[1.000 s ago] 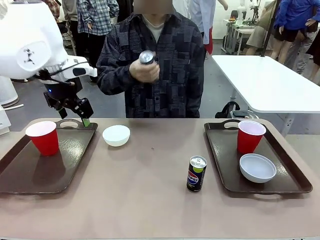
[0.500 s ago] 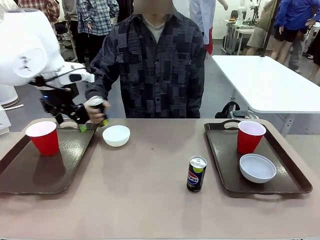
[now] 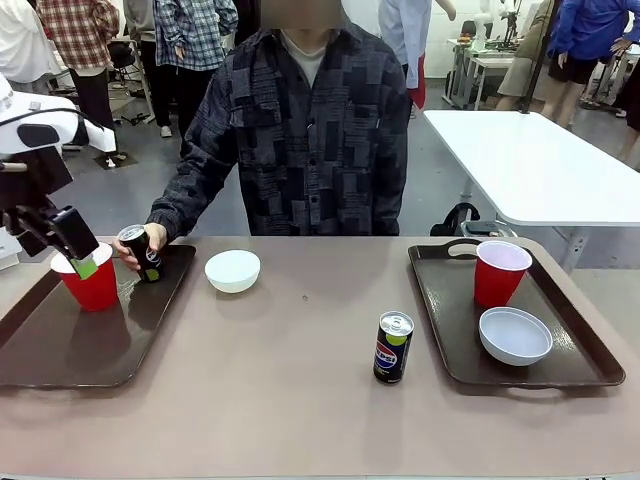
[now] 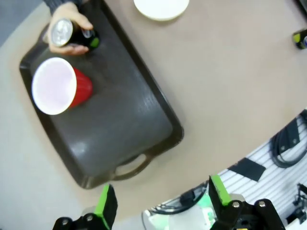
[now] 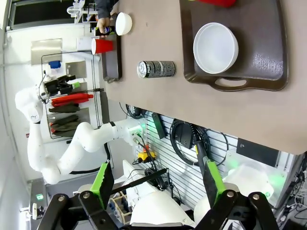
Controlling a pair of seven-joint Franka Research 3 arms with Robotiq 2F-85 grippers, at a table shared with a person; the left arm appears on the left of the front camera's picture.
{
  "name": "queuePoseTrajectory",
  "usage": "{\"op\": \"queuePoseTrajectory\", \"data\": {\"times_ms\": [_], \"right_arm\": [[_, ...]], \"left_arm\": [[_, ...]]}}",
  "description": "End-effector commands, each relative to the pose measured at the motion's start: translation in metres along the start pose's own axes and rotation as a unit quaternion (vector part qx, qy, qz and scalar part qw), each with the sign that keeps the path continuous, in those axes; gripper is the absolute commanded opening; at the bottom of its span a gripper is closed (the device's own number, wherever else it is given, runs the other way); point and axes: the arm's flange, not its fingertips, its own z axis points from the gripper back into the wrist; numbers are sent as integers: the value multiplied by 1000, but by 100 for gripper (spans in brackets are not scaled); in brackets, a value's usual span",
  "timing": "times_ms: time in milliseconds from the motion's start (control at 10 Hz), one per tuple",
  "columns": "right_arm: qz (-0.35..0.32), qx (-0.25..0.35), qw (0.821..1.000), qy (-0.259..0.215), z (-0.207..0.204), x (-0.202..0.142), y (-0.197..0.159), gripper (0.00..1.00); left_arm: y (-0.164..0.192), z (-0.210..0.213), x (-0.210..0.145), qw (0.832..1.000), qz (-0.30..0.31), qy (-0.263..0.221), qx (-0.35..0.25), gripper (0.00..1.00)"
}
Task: Prepare tableware on both trays.
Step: Pick up a Picnic Bowl from the table and place it on a Handle tray.
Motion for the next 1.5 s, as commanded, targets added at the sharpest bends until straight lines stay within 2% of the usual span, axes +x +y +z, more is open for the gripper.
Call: {"op": "queuePoseTrajectory", "data": {"times_ms": [0,200,600,900,1400], "right_arm": [[6,4,1000,-2,0,-2,0,98],[6,4,1000,-2,0,-2,0,98],[6,4,1000,-2,0,-2,0,98],[6,4,1000,-2,0,-2,0,98],[6,4,1000,-2,0,-2,0,98]], "left_arm": [[7,-14,16,1000,18,3,6,100],[10,-21,42,999,41,7,23,100],[5,-44,146,994,97,19,36,100],[-9,-67,191,988,143,-20,49,100],[-7,-69,191,991,131,-14,27,100]]}}
